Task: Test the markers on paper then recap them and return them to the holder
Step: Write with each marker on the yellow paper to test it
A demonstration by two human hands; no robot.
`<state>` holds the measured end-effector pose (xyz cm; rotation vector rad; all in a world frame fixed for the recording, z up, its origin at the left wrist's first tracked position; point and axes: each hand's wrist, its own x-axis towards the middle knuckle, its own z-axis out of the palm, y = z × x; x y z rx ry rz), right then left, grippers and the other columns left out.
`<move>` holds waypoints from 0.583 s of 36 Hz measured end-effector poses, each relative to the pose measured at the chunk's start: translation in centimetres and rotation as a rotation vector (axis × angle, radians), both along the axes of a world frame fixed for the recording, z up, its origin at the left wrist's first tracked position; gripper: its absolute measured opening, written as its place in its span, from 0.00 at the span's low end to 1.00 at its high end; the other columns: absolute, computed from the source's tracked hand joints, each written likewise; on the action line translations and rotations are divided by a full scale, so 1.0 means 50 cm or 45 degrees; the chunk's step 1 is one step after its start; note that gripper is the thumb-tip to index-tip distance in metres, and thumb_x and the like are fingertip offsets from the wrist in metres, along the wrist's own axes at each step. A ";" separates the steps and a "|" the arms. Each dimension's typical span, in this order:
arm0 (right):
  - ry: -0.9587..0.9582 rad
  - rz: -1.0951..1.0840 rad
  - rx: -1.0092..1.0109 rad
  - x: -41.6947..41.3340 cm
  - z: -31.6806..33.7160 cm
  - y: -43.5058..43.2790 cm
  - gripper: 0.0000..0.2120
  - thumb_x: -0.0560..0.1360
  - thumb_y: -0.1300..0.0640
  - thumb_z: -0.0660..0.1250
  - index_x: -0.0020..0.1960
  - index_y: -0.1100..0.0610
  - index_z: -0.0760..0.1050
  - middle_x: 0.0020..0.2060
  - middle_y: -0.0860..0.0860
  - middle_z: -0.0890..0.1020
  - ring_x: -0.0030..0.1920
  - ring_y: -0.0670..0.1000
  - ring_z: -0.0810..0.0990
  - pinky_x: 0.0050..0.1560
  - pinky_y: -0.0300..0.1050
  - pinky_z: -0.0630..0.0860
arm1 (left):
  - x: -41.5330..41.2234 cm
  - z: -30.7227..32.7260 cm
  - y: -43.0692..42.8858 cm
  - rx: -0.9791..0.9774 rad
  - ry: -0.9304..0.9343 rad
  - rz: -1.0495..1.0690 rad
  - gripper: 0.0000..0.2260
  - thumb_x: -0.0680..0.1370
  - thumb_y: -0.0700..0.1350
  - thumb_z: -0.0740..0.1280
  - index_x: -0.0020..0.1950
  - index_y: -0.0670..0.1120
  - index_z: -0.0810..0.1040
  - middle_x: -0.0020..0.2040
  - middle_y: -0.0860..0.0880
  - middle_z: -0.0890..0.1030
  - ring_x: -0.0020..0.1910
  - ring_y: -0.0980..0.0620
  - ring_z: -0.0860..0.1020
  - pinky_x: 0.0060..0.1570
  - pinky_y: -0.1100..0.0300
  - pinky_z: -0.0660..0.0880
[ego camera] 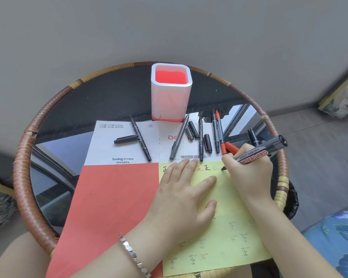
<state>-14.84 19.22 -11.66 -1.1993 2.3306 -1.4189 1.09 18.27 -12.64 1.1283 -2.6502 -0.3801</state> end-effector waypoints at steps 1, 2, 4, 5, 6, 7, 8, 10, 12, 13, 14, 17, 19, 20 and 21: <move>0.031 -0.035 -0.018 0.001 0.001 0.000 0.12 0.67 0.63 0.68 0.28 0.63 0.67 0.24 0.55 0.76 0.37 0.54 0.81 0.38 0.47 0.71 | 0.000 0.000 0.001 0.001 0.003 0.000 0.20 0.70 0.59 0.57 0.57 0.57 0.78 0.61 0.43 0.78 0.62 0.43 0.74 0.63 0.52 0.57; 0.062 -0.076 -0.057 0.003 0.003 0.001 0.12 0.68 0.62 0.68 0.30 0.63 0.68 0.23 0.53 0.75 0.32 0.50 0.79 0.36 0.45 0.69 | 0.000 0.000 0.001 0.004 0.004 -0.001 0.20 0.70 0.59 0.57 0.57 0.57 0.78 0.61 0.42 0.77 0.62 0.43 0.74 0.63 0.52 0.57; 0.069 -0.107 -0.190 0.007 0.009 0.004 0.12 0.70 0.60 0.70 0.32 0.59 0.69 0.24 0.46 0.74 0.28 0.42 0.75 0.34 0.36 0.68 | 0.000 0.000 0.001 0.004 -0.003 -0.001 0.20 0.70 0.59 0.57 0.57 0.57 0.78 0.61 0.42 0.77 0.62 0.42 0.74 0.63 0.52 0.57; 0.022 -0.061 -0.255 0.008 0.012 0.007 0.11 0.70 0.60 0.71 0.33 0.58 0.70 0.26 0.45 0.74 0.29 0.39 0.75 0.33 0.31 0.68 | 0.000 0.001 0.000 0.003 -0.009 -0.002 0.20 0.70 0.59 0.57 0.57 0.57 0.78 0.61 0.42 0.77 0.62 0.42 0.74 0.63 0.51 0.57; -0.041 0.026 -0.301 0.008 0.016 0.011 0.09 0.70 0.60 0.72 0.35 0.55 0.72 0.28 0.45 0.76 0.31 0.38 0.76 0.34 0.29 0.69 | 0.000 0.002 0.000 0.006 -0.016 -0.003 0.20 0.70 0.59 0.57 0.57 0.57 0.78 0.61 0.42 0.77 0.62 0.42 0.74 0.63 0.51 0.57; -0.077 0.128 -0.315 0.005 0.017 0.016 0.07 0.69 0.59 0.72 0.38 0.53 0.74 0.32 0.45 0.79 0.34 0.38 0.78 0.37 0.29 0.71 | 0.000 0.003 0.000 0.012 -0.021 -0.005 0.20 0.70 0.59 0.57 0.57 0.57 0.78 0.61 0.42 0.77 0.62 0.42 0.74 0.63 0.52 0.57; -0.048 0.225 -0.301 0.001 0.017 0.023 0.07 0.69 0.58 0.72 0.42 0.50 0.76 0.36 0.46 0.81 0.37 0.40 0.79 0.40 0.31 0.73 | 0.001 0.003 0.000 0.019 -0.026 -0.006 0.20 0.70 0.59 0.57 0.57 0.57 0.78 0.61 0.42 0.77 0.62 0.42 0.74 0.63 0.52 0.57; 0.141 0.359 -0.227 -0.013 0.021 0.042 0.09 0.71 0.53 0.70 0.51 0.49 0.76 0.43 0.46 0.82 0.43 0.44 0.81 0.45 0.36 0.76 | 0.002 0.003 0.000 0.017 -0.036 -0.005 0.19 0.70 0.59 0.57 0.57 0.57 0.78 0.61 0.42 0.77 0.62 0.42 0.74 0.63 0.52 0.56; 0.275 0.422 -0.195 -0.037 0.031 0.060 0.14 0.74 0.49 0.65 0.58 0.50 0.74 0.43 0.44 0.80 0.43 0.43 0.80 0.43 0.31 0.76 | 0.002 0.004 0.000 -0.002 -0.044 -0.004 0.19 0.70 0.59 0.56 0.56 0.58 0.78 0.60 0.43 0.78 0.61 0.42 0.75 0.63 0.53 0.56; 0.274 0.436 -0.176 -0.050 0.040 0.068 0.14 0.74 0.48 0.63 0.58 0.49 0.73 0.41 0.44 0.80 0.41 0.42 0.81 0.42 0.29 0.76 | 0.002 0.005 0.000 -0.009 -0.054 -0.006 0.19 0.70 0.59 0.56 0.56 0.58 0.78 0.60 0.43 0.78 0.61 0.43 0.75 0.63 0.53 0.56; 0.258 0.440 -0.138 -0.066 0.051 0.074 0.12 0.74 0.48 0.63 0.57 0.48 0.72 0.41 0.46 0.81 0.40 0.44 0.81 0.40 0.31 0.77 | 0.002 0.005 0.000 -0.013 -0.059 -0.011 0.19 0.70 0.59 0.56 0.56 0.58 0.78 0.60 0.43 0.78 0.61 0.43 0.75 0.63 0.53 0.55; 0.315 0.424 0.050 -0.123 0.080 0.083 0.08 0.74 0.55 0.66 0.49 0.45 0.70 0.42 0.56 0.82 0.39 0.57 0.82 0.35 0.43 0.79 | 0.004 0.007 0.000 0.042 -0.023 -0.030 0.22 0.71 0.60 0.53 0.61 0.58 0.76 0.66 0.43 0.73 0.67 0.42 0.69 0.66 0.55 0.48; 0.338 0.451 0.229 -0.162 0.092 0.081 0.15 0.73 0.62 0.68 0.47 0.44 0.67 0.46 0.59 0.81 0.43 0.60 0.81 0.38 0.44 0.77 | 0.005 0.014 0.002 0.055 -0.014 -0.048 0.27 0.71 0.63 0.47 0.67 0.60 0.70 0.73 0.45 0.64 0.72 0.45 0.59 0.67 0.58 0.39; 0.328 0.473 0.318 -0.178 0.095 0.078 0.17 0.72 0.64 0.68 0.47 0.44 0.66 0.49 0.60 0.81 0.46 0.61 0.80 0.41 0.46 0.77 | 0.004 0.016 0.002 0.041 -0.015 -0.061 0.30 0.70 0.64 0.43 0.69 0.62 0.66 0.75 0.47 0.59 0.74 0.47 0.53 0.67 0.60 0.36; 0.318 0.494 0.404 -0.192 0.096 0.074 0.18 0.71 0.65 0.68 0.48 0.44 0.65 0.51 0.61 0.80 0.48 0.62 0.79 0.44 0.50 0.77 | 0.004 0.017 0.002 0.034 -0.028 -0.068 0.32 0.68 0.64 0.39 0.71 0.63 0.62 0.76 0.48 0.54 0.74 0.49 0.48 0.66 0.60 0.33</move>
